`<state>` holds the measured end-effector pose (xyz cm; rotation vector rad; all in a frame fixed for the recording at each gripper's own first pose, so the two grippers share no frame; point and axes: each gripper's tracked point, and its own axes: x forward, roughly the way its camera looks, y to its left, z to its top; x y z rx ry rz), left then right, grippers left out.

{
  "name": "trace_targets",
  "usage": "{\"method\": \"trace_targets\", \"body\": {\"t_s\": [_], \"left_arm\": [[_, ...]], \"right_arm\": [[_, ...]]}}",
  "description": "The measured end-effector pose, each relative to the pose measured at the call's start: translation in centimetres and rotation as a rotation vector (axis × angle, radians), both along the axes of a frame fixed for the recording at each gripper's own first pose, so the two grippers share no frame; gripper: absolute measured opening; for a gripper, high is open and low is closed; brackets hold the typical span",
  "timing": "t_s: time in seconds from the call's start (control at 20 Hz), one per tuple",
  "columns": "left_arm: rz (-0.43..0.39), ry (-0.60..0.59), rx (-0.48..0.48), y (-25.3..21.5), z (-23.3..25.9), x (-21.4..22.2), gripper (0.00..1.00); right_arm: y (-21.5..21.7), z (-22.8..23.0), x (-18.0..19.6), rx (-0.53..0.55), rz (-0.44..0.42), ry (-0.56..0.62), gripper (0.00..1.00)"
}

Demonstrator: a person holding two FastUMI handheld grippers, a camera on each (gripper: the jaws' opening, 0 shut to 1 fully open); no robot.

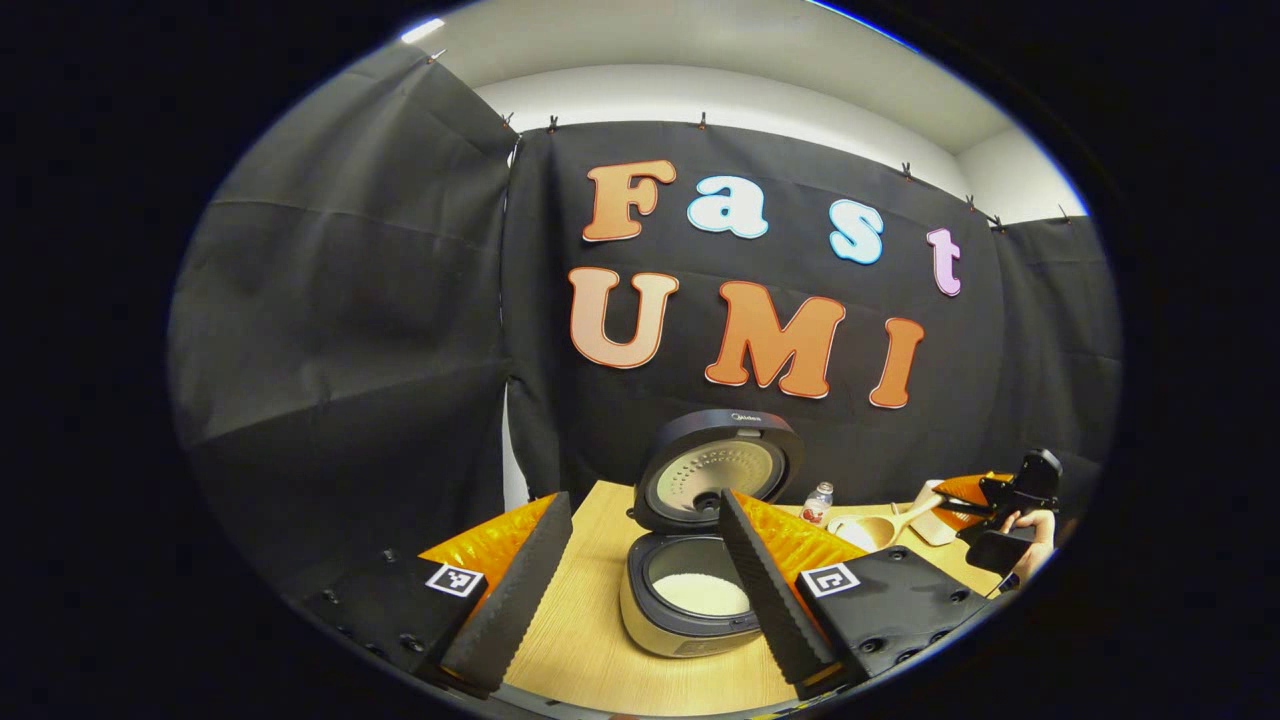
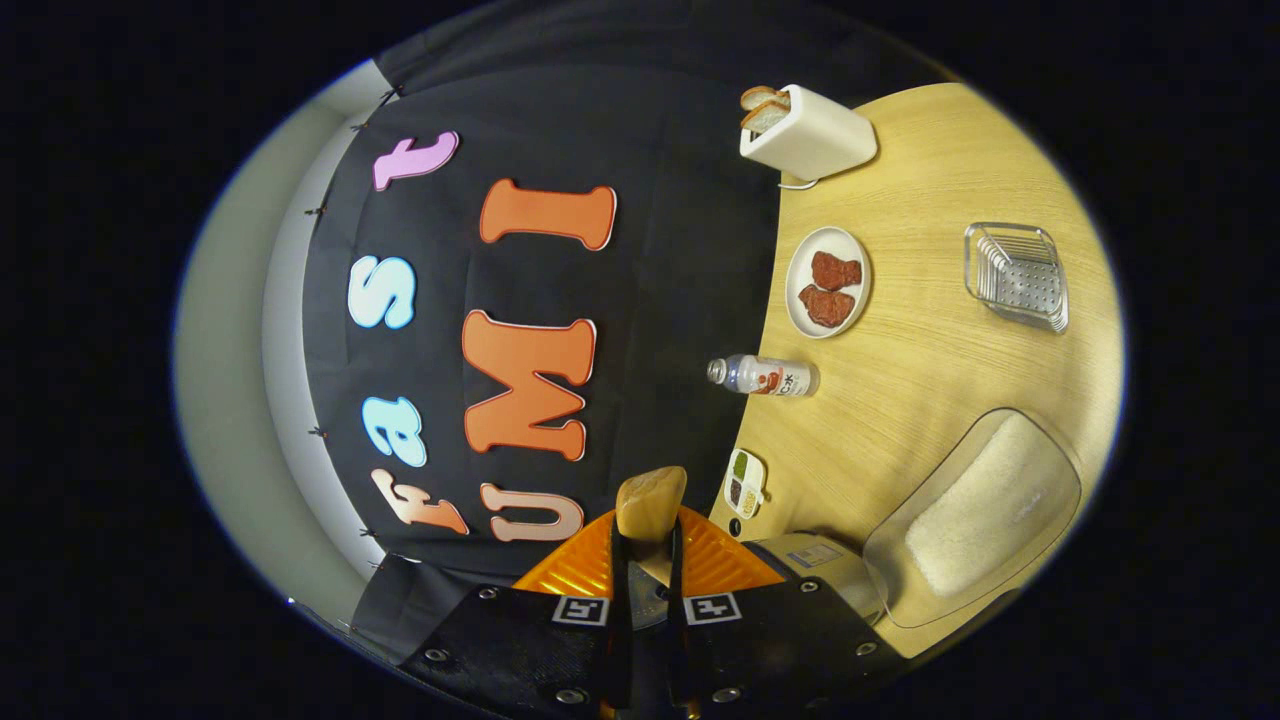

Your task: Close the left gripper, press the button to open the rice cooker; take a wooden spoon from the chopstick holder with the right hand, scoop a spoonful of rice and pour it into the rice cooker, then put the wooden spoon back into the chopstick holder.

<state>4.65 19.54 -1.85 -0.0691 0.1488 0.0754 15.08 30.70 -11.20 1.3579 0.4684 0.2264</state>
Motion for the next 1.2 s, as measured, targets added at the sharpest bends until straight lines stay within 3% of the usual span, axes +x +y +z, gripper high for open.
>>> {"method": "trace_targets", "body": {"t_s": [0.05,0.1,0.55,1.2], "left_arm": [[-0.002,0.001,-0.002,0.0,0.0,-0.1,0.98],[-0.002,0.002,-0.002,0.1,-0.1,-0.1,0.99],[0.011,0.03,-0.006,1.2,-1.2,-0.6,0.99],[0.046,0.025,-0.01,3.1,-1.2,-1.2,1.0]], "right_arm": [[1.1,0.4,0.4,-0.004,0.013,-0.005,0.08],[2.1,0.7,0.7,-0.009,0.025,-0.011,0.13],[10.1,1.6,2.5,-0.039,0.123,-0.018,0.13],[12.3,3.3,3.6,-0.291,0.127,-0.172,0.13]]}}
